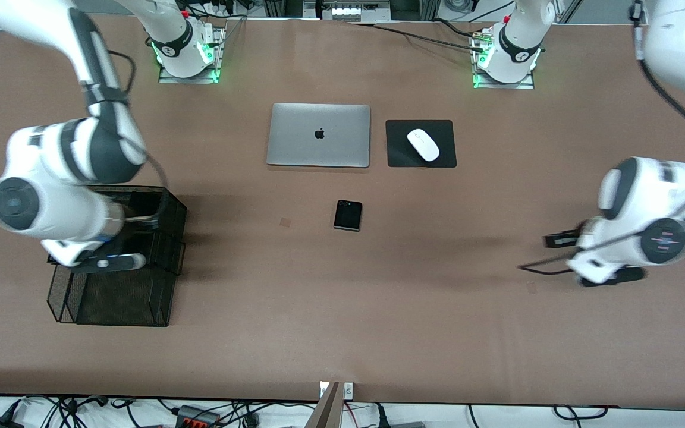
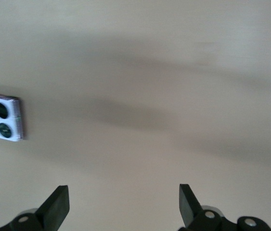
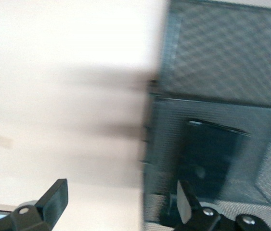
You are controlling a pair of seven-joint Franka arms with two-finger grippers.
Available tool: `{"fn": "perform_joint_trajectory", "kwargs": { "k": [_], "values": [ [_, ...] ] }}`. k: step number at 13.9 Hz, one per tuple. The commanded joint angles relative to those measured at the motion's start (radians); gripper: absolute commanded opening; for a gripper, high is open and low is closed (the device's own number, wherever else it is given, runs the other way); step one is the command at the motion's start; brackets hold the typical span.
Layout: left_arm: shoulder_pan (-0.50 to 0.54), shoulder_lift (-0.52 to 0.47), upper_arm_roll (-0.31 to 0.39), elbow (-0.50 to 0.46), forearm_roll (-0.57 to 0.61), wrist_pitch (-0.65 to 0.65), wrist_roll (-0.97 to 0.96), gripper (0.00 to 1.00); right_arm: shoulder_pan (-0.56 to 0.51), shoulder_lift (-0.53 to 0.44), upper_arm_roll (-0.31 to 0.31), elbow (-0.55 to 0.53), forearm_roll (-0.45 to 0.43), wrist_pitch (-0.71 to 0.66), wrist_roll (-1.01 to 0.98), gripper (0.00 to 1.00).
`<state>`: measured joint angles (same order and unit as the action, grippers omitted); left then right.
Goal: Place phones with both arms
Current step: 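Grasp the black flip phone with the right gripper while the left grasps the white phone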
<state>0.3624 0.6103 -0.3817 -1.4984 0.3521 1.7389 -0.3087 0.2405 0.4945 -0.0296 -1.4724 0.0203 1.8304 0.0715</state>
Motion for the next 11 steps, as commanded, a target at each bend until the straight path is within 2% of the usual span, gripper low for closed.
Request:
{"fn": "perform_joint_trajectory", "kwargs": {
  "k": [1, 3, 7, 9, 11],
  "values": [
    [0.125, 0.026, -0.016, -0.009, 0.008, 0.078, 0.176, 1.0, 0.121, 0.033, -0.003, 0.006, 0.024, 0.087, 0.085, 1.0],
    [0.211, 0.064, -0.013, -0.009, 0.074, 0.143, 0.285, 1.0, 0.237, 0.082, -0.004, 0.006, 0.07, 0.168, 0.235, 1.0],
    [0.348, 0.121, -0.013, -0.04, 0.096, 0.272, 0.469, 1.0, 0.431, 0.183, -0.006, 0.012, 0.063, 0.346, 0.606, 1.0],
    [0.403, 0.135, -0.013, -0.083, 0.096, 0.367, 0.531, 1.0, 0.488, 0.229, -0.009, 0.017, 0.061, 0.398, 0.695, 1.0],
    [0.447, 0.135, -0.011, -0.161, 0.097, 0.524, 0.592, 1.0, 0.523, 0.271, -0.007, 0.017, 0.063, 0.447, 0.773, 1.0]
  ]
}}
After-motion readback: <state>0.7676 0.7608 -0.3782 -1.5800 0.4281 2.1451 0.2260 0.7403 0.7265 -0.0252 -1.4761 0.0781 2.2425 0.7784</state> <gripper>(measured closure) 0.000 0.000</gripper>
